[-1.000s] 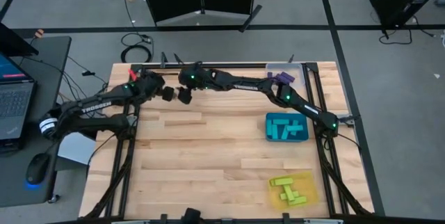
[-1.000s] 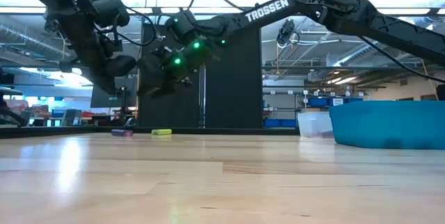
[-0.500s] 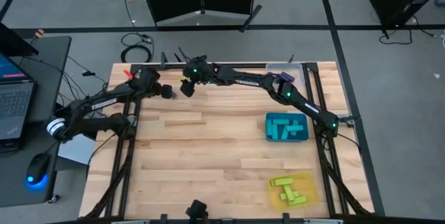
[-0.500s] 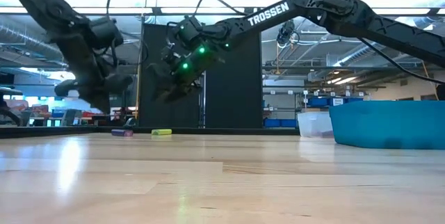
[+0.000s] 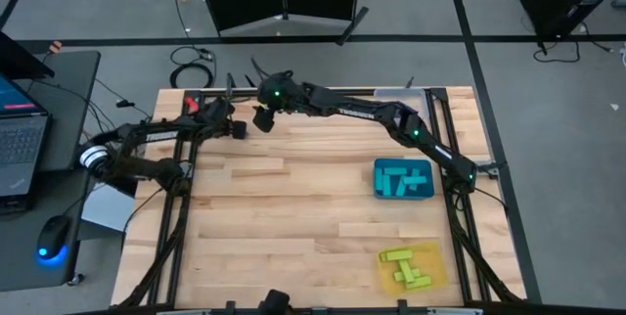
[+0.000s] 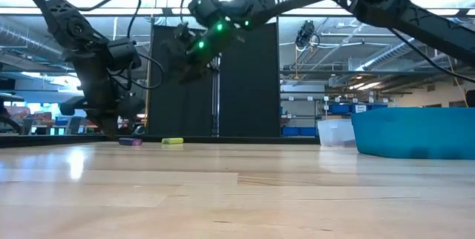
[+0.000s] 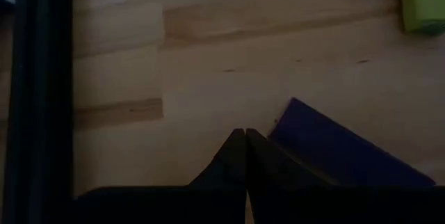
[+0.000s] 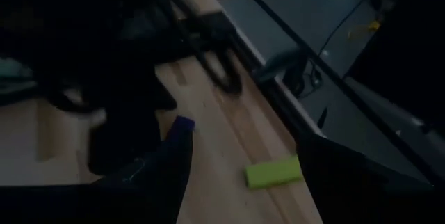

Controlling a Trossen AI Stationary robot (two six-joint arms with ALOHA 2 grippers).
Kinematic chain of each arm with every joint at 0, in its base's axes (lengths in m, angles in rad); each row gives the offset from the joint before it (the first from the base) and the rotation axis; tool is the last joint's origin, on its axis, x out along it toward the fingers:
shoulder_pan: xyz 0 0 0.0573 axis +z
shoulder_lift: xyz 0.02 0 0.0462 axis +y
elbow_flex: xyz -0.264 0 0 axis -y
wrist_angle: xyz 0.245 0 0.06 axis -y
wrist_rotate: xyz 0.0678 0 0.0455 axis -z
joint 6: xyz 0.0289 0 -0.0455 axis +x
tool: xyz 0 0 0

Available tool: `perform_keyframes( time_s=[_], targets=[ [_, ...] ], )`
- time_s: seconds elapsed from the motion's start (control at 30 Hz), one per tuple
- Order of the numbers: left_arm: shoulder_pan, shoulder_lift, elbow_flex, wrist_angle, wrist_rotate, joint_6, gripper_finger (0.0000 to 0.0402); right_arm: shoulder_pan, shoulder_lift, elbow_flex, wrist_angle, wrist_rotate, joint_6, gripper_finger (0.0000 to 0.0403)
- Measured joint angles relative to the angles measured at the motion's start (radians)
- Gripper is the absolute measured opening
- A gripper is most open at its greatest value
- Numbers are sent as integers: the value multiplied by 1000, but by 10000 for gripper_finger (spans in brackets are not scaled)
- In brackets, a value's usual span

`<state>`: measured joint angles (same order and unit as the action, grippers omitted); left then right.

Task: Sort blocks
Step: Put the purple block into the transparent bin

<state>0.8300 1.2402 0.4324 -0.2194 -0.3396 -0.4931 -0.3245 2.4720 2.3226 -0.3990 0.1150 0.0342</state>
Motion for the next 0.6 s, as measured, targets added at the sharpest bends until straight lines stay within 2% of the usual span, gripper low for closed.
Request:
perform_keyframes(
  time_s=[0.23, 0.6],
  targets=[
    [-39, 78, 0, 71, 39, -52, 1, 17, -85, 0, -5, 27, -38, 268],
    [-71, 148, 15, 129, -22, -119, 1, 45, -176, 0, -37, 27, -79, 268]
  ],
)
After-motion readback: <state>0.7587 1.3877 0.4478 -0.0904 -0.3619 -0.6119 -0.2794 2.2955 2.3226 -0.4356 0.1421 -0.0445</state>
